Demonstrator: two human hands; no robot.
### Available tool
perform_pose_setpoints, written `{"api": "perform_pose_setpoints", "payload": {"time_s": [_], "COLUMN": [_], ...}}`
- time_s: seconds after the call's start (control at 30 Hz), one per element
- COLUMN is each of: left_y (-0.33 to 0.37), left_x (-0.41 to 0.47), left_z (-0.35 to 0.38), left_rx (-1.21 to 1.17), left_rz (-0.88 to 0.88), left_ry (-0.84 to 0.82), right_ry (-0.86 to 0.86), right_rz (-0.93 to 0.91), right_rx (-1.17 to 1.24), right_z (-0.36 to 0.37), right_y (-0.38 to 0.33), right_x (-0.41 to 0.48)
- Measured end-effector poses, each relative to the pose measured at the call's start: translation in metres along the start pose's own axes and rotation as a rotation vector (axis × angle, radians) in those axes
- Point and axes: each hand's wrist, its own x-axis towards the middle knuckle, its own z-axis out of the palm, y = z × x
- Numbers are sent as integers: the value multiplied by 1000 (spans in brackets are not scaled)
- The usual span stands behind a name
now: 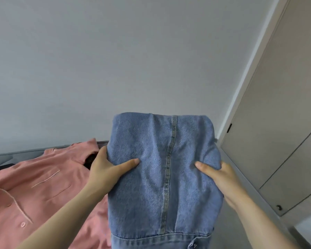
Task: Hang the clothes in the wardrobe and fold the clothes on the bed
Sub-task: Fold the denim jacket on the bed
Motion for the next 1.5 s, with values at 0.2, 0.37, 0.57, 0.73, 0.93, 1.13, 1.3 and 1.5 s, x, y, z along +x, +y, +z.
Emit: {"api": "perform_pose_setpoints", "payload": {"time_s": [0.2,0.37,0.57,0.73,0.93,1.13,1.3,1.5], "left_y": [19,75,205,347,520,630,673,711], "left_x": [98,149,182,191,178,155,149,155], "left_z": [122,181,183,170,153,157,192,249], "left_rx": [74,74,26,-35,-134,-244,-323,-375], "left_rz": [-50,-30,32,131,290,475,552,645], "left_ry": [-73,-112,-118,-121,-154,-226,-359,-553], "right_ry": [154,262,360,438,591,772,934,1170], "right_rz": [40,4,-85,-206,-407,-592,-650,-681], "right_rx": [-108,-214,-279,-309,-329,-369,-408,-412], "right_z": [-77,-124,-150,-172,-198,-222,-246,-267], "right_y": [1,-55,-184,-325,-491,-590,-616,-616], "right_x": [105,155,174,164,116,56,26,7]}}
